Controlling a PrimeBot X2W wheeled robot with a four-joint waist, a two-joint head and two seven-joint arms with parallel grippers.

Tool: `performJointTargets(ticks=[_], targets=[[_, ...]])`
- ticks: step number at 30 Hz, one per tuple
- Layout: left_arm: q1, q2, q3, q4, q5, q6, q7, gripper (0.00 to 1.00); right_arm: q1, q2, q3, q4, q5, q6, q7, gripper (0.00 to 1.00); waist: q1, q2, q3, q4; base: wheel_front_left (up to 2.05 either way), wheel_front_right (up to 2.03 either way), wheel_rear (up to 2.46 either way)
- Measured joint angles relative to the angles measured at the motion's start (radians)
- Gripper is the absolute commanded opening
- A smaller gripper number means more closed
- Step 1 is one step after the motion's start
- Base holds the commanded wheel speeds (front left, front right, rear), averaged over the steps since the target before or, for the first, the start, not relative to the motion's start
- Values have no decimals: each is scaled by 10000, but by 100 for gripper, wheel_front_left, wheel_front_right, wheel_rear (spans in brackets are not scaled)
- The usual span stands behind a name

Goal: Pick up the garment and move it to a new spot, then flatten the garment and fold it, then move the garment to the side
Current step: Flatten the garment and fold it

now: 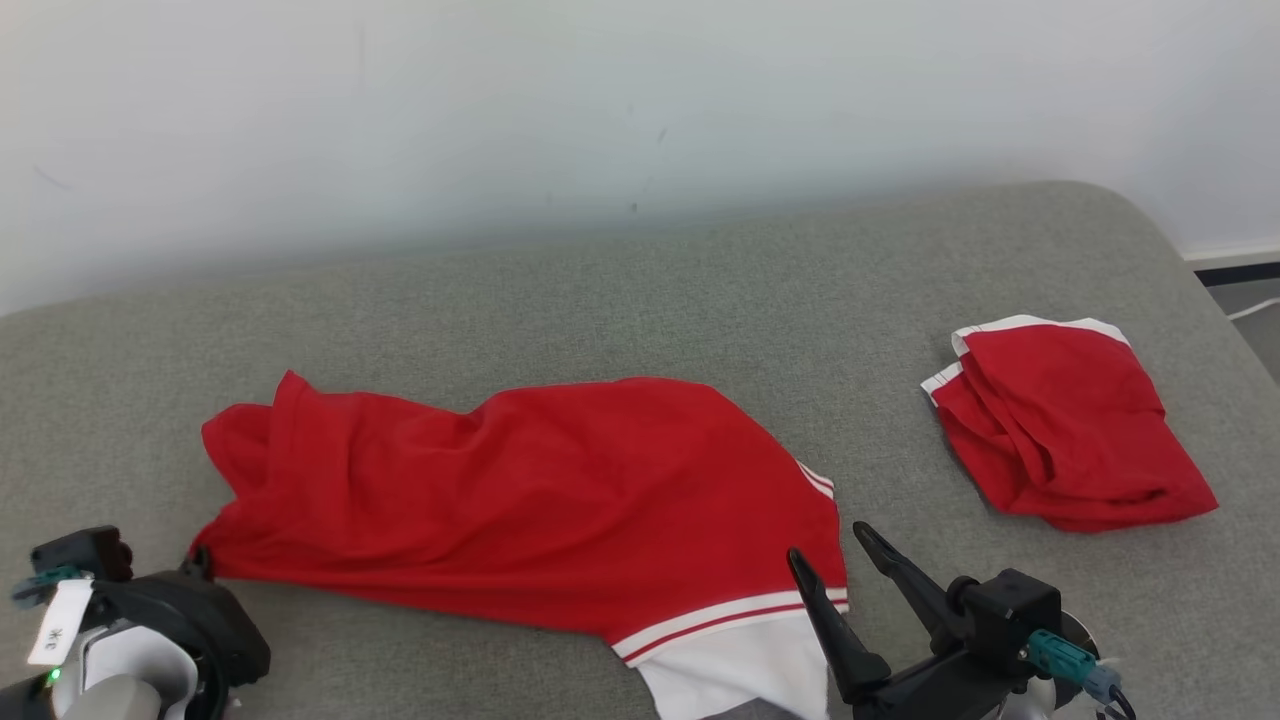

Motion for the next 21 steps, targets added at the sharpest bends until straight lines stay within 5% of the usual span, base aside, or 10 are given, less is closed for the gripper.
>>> performJointTargets(ticks=[10,21], targets=[[453,-90,1218,-255,548,0,-752,0,128,12,54,38,4,-29,-4,100,0,0,-295,235,0,0,0],[670,-817,391,-2134,2021,0,-159,0,266,54,268,96,17,-54,2,100,0,0,-479,278,0,0,0]])
